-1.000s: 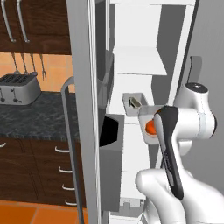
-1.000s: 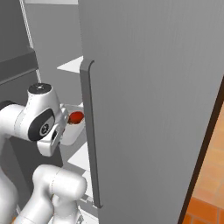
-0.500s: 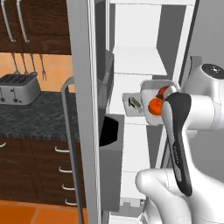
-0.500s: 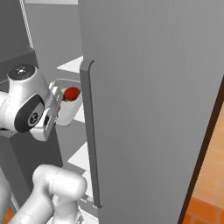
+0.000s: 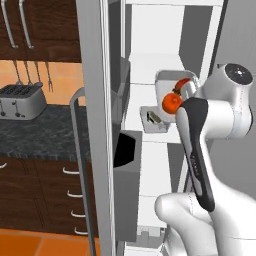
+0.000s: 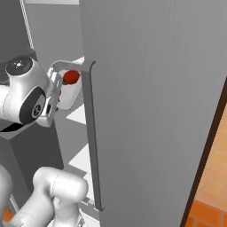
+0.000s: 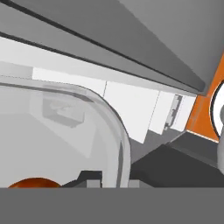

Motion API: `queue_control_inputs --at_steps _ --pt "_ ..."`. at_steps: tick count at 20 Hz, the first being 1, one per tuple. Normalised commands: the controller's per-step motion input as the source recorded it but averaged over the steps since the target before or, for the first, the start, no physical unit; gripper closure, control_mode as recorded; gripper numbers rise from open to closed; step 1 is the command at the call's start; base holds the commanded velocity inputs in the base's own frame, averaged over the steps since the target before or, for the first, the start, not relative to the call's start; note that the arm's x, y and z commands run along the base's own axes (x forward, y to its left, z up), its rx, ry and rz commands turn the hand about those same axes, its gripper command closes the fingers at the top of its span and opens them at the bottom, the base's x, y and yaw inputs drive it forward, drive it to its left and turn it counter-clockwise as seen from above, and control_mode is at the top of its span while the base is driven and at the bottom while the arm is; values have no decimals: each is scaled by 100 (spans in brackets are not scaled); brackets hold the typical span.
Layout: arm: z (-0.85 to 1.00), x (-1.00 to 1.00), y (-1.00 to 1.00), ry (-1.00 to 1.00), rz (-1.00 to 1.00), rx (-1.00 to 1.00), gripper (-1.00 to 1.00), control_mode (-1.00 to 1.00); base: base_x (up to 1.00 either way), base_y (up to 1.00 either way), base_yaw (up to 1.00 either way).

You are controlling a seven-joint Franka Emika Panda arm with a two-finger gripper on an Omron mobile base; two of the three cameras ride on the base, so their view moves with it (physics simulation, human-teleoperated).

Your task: Take the meat container that has the fish and place it on the second highest rack of the freezer. Then take the vegetable container that has the tomato and squash and place it on the highest rack of the freezer.

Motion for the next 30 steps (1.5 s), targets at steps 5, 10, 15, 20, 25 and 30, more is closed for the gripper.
queue_control_inputs --at_steps 5,10,15,20,25,30 --pt "44 76 0 2 -2 0 100 -100 0 0 0" --pt "48 64 0 3 -2 0 100 -100 0 0 0" --pt "15 74 -14 5 -1 0 100 -100 0 0 0" --pt "1 70 -19 4 -2 0 100 -100 0 0 0" --pt "-1 68 -5 0 -1 0 100 -100 0 0 0" --pt "-1 64 -6 -1 0 0 100 -100 0 0 0"
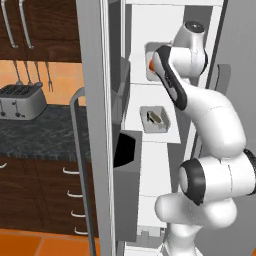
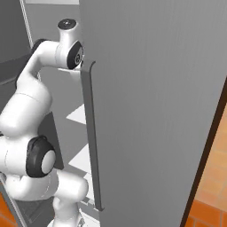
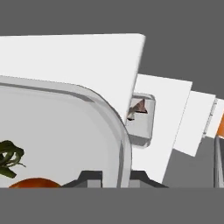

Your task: Take the meat container that has the fish and place it on the second highest rack of the freezer. Then take the vegetable container that has the tomato and squash and place it on the highest rack of the freezer.

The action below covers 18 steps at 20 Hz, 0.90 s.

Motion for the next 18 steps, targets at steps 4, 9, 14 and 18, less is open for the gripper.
queue_control_inputs --at_steps 4,9,14,18 --pt "-7 55 -2 0 0 0 100 -100 0 0 0" --pt "-30 44 -5 0 0 0 100 -100 0 0 0" --pt "-2 53 -4 -1 0 0 100 -100 0 0 0" --pt "0 0 0 -1 0 0 100 -100 0 0 0"
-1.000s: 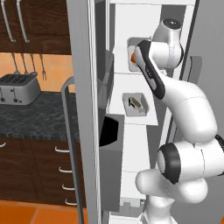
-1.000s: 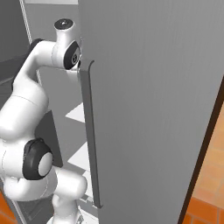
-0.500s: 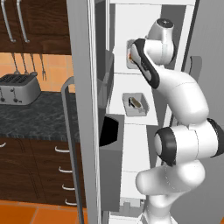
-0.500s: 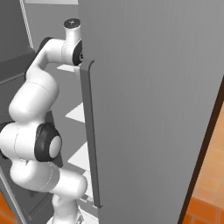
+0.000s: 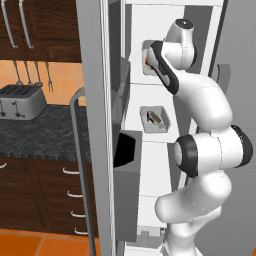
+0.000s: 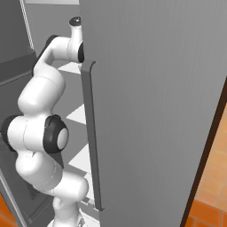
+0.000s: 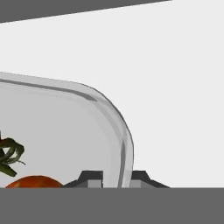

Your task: Take the meat container that has the fish and place it on the second highest rack of the freezer. Then take the vegetable container that has the tomato and squash and place it on the highest rack of the freezer.

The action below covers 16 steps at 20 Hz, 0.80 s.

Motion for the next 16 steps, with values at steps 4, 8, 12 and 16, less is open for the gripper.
queue_control_inputs --at_steps 4,8,12,16 --pt "0 0 0 0 0 0 100 -100 0 0 0" --pt "0 0 0 0 0 0 -100 -100 0 0 0" --pt "0 0 0 0 0 0 -100 -100 0 0 0" --pt "0 -54 0 -8 -1 0 -100 -100 0 0 0"
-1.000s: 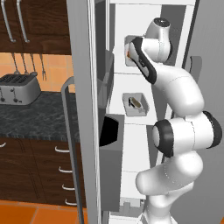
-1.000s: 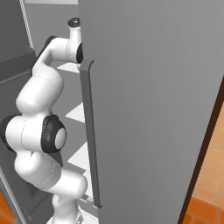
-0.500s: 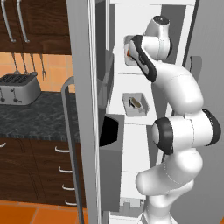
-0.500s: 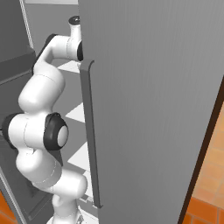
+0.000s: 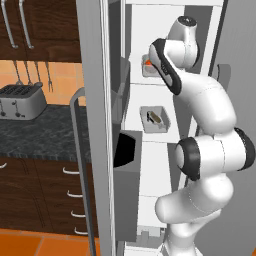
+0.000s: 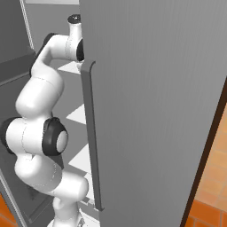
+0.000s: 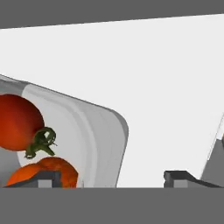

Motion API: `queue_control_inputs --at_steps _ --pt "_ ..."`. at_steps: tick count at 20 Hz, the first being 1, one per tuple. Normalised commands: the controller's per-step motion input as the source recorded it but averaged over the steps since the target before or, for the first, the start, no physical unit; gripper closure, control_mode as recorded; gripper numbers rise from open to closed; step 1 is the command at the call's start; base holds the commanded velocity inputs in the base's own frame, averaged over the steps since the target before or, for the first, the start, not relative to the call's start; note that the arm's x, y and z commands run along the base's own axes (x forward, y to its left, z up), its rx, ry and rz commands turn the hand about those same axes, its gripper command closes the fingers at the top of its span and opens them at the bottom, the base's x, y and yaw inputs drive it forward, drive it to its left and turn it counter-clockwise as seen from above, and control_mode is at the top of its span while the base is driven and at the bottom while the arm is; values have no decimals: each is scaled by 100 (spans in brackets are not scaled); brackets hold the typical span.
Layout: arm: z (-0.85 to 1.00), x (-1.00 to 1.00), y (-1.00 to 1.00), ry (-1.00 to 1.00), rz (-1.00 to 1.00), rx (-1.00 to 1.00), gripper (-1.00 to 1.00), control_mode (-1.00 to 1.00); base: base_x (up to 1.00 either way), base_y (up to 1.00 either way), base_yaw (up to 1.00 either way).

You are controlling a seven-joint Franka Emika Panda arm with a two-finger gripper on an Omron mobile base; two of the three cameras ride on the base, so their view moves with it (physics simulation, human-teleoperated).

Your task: Take the meat container that has the fish and place it on the second highest rack of the freezer. Then take the vegetable container that has the tomato and squash and place it on the highest rack of the freezer.

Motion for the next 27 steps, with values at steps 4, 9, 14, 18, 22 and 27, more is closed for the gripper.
queue_control_inputs --at_steps 4,9,14,18,22,27 --pt "0 -100 21 -23 -2 -3 -100 -100 0 0 0" --pt "1 -100 11 -16 0 0 -100 -100 0 0 0" --pt "-6 -100 2 1 1 0 -100 -100 0 0 0" --pt "-40 -100 2 13 0 0 -100 -100 0 0 0" --pt "-64 -100 0 13 0 0 -100 -100 0 0 0" --pt "-54 -100 3 12 0 0 -100 -100 0 0 0"
